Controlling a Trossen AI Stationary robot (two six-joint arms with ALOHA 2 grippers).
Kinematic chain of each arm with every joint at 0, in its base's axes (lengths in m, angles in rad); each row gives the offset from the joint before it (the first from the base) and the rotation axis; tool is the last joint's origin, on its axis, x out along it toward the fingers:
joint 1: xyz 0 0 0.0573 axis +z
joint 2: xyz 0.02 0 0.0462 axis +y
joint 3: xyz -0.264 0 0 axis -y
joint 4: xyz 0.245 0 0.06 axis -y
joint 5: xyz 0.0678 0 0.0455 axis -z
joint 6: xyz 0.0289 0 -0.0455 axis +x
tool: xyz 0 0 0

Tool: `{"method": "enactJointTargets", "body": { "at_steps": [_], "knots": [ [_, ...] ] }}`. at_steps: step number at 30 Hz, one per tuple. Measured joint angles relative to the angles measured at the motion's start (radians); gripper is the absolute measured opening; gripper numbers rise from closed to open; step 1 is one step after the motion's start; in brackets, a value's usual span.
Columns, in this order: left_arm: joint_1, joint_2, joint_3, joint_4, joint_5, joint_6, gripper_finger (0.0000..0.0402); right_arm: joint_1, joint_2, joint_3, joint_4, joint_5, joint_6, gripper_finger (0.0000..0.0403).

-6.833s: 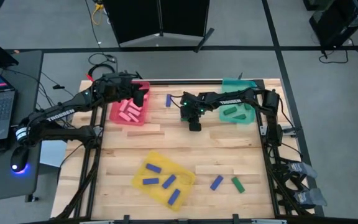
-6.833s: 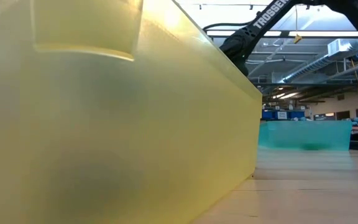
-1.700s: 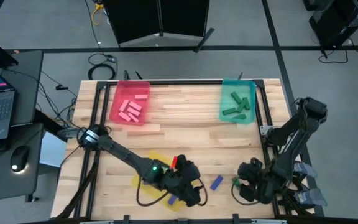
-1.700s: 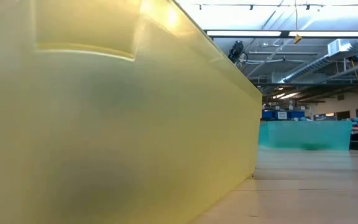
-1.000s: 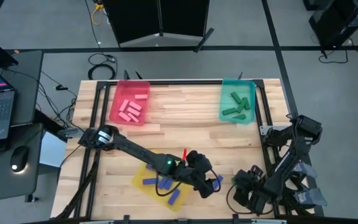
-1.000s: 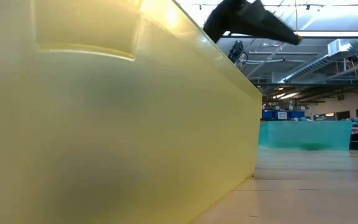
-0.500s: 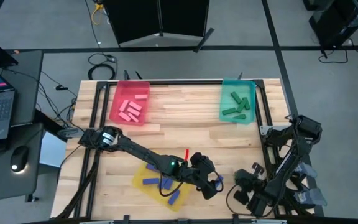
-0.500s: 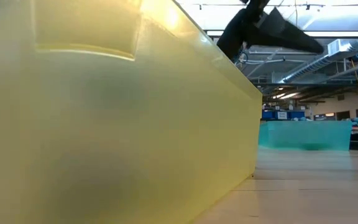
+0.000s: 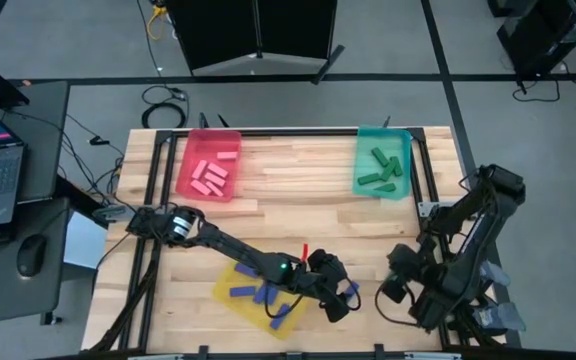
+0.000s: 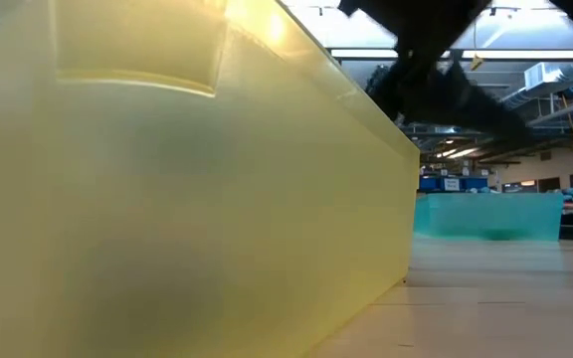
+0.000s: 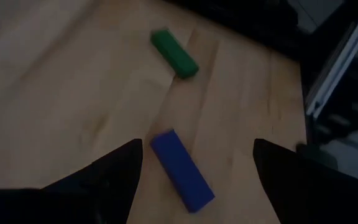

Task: Sort blocks
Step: Put the blue block into the yellow bin

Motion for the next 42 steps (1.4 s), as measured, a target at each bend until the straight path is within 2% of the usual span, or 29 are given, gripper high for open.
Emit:
{"method": "enactJointTargets", "body": {
  "at_steps": [3, 6, 14, 16, 21, 30, 42],
  "knots": [
    [0.007, 0.028, 0.002, -0.009, 0.059, 0.001, 0.0312, 0.000, -0.035, 0.000, -0.007, 0.037, -0.041, 0.0013],
    [0.008, 0.089, 0.081, -0.092, 0.094, -0.008, 0.0312, 0.000, -0.066, 0.000, -0.007, 0.064, -0.048, 0.0027],
    [0.010, 0.312, 0.476, -0.378, 0.076, 0.048, 0.0312, 0.000, -0.118, 0.000, -0.015, 0.107, -0.052, 0.0129],
    [0.016, 0.319, 0.449, -0.335, 0.081, 0.051, 0.0312, 0.000, -0.116, 0.000, -0.011, 0.109, -0.052, 0.0151],
    [0.026, 0.320, 0.430, -0.370, 0.099, 0.016, 0.0311, 0.001, -0.117, 0.000, -0.004, 0.109, -0.055, 0.0186],
    [0.025, 0.329, 0.431, -0.379, 0.079, 0.036, 0.0306, 0.000, -0.117, 0.000, -0.001, 0.143, -0.067, 0.0193],
    [0.025, 0.368, 0.434, -0.412, 0.019, 0.113, 0.0221, 0.000, -0.117, 0.000, -0.002, 0.144, -0.070, 0.0192]
  ]
}}
